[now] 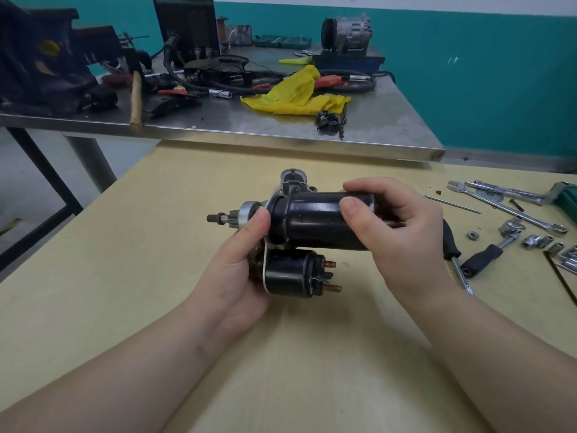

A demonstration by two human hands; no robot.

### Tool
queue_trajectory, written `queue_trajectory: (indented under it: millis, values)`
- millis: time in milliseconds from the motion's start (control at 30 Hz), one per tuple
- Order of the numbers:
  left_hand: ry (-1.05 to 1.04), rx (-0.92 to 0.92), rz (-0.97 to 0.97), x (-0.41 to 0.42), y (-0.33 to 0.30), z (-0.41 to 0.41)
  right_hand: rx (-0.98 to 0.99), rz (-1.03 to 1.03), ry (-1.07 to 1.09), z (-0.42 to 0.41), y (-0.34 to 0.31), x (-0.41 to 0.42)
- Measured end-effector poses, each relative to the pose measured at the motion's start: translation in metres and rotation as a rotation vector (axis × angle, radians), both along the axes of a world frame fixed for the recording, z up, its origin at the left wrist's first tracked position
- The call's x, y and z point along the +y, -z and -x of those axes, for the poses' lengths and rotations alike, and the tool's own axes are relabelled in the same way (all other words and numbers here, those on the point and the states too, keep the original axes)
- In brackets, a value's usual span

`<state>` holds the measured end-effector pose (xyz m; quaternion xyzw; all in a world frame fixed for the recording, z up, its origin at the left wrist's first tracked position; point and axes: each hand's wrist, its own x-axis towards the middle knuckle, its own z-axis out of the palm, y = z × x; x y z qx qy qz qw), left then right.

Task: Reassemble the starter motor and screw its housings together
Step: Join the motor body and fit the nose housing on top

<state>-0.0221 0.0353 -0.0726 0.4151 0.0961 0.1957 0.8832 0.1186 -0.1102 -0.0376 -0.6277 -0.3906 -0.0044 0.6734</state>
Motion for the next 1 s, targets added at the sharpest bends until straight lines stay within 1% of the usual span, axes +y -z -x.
queue_trajectory:
  millis: [100, 167, 267, 433, 633, 767, 1000]
  values:
    - [0.089, -0.031, 0.067, -0.0002, -0.0001, -0.0003, -0.027, 0.005, 0.001, 0.0004, -0.0022, -0.0005]
    - [0.126, -0.04, 0.068, -0.0008, 0.0004, -0.0004, -0.043, 0.002, 0.009, 0.0018, -0.0037, -0.0006]
    - [0.133, -0.036, 0.038, -0.0019, 0.0005, 0.0005, -0.062, 0.006, 0.019, 0.004, -0.0058, -0.0006]
    - [0.174, -0.073, 0.073, -0.0013, 0.0, 0.0007, -0.054, 0.003, 0.04, 0.0037, -0.0051, 0.0004]
    - [0.206, -0.109, 0.069, 0.0016, 0.0011, 0.0013, 0.005, -0.031, 0.04, 0.0024, -0.0033, 0.0042]
    - [0.214, -0.126, 0.114, 0.0028, 0.004, -0.0005, 0.026, -0.03, 0.03, 0.0039, -0.0025, 0.0052]
    - [0.203, -0.116, 0.107, 0.0019, 0.0036, 0.0, 0.068, -0.019, 0.006, 0.0047, -0.0028, 0.006]
